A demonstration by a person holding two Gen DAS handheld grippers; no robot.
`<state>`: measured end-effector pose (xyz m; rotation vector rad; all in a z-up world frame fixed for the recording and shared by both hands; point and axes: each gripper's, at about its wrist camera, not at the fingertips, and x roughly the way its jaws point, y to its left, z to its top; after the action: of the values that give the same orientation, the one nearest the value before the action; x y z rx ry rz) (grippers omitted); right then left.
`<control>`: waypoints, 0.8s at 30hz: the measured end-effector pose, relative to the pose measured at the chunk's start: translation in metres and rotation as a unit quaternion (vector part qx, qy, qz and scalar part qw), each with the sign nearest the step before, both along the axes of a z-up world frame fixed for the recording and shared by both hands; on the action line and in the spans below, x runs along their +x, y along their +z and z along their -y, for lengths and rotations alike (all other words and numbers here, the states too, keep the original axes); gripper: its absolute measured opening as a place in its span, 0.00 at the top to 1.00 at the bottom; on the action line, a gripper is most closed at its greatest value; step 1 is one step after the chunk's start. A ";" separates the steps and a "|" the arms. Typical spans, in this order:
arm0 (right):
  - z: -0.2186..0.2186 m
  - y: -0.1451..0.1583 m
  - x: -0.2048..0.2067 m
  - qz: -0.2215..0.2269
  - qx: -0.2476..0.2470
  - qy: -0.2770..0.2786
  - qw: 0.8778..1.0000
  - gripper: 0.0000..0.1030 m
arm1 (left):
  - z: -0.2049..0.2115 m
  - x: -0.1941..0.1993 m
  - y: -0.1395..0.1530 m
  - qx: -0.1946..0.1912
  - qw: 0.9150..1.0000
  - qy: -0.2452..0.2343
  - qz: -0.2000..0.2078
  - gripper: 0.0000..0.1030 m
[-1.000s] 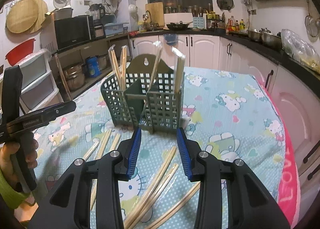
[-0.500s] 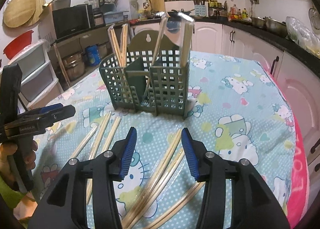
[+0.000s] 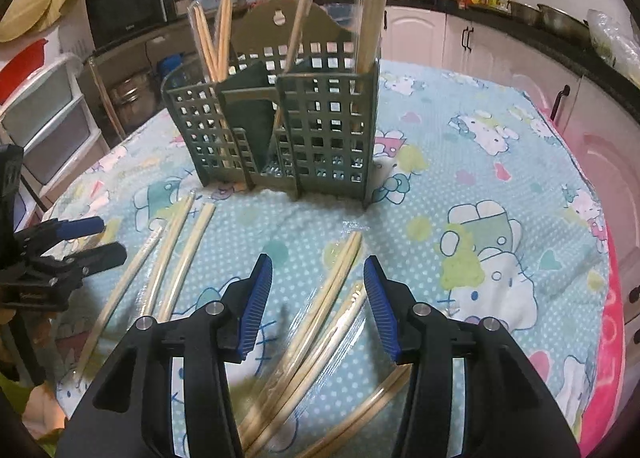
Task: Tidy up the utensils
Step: 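Move both open tools back from the holder toward the wrapped chopsticks on the cloth, then close the left tool on a wrapped chopstick pair while the right tool grasps another pair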
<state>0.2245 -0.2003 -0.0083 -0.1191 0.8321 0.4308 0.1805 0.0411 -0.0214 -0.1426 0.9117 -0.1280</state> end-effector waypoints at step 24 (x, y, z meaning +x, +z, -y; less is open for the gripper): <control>-0.007 -0.034 0.053 -0.048 -0.015 -0.029 0.998 0.55 | 0.016 0.017 -0.016 0.002 0.999 -0.037 -0.031 0.75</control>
<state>0.2775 -0.1931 -0.0419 -0.1016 0.9351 0.3728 0.1971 0.0252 -0.0377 -0.1091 0.9790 -0.1908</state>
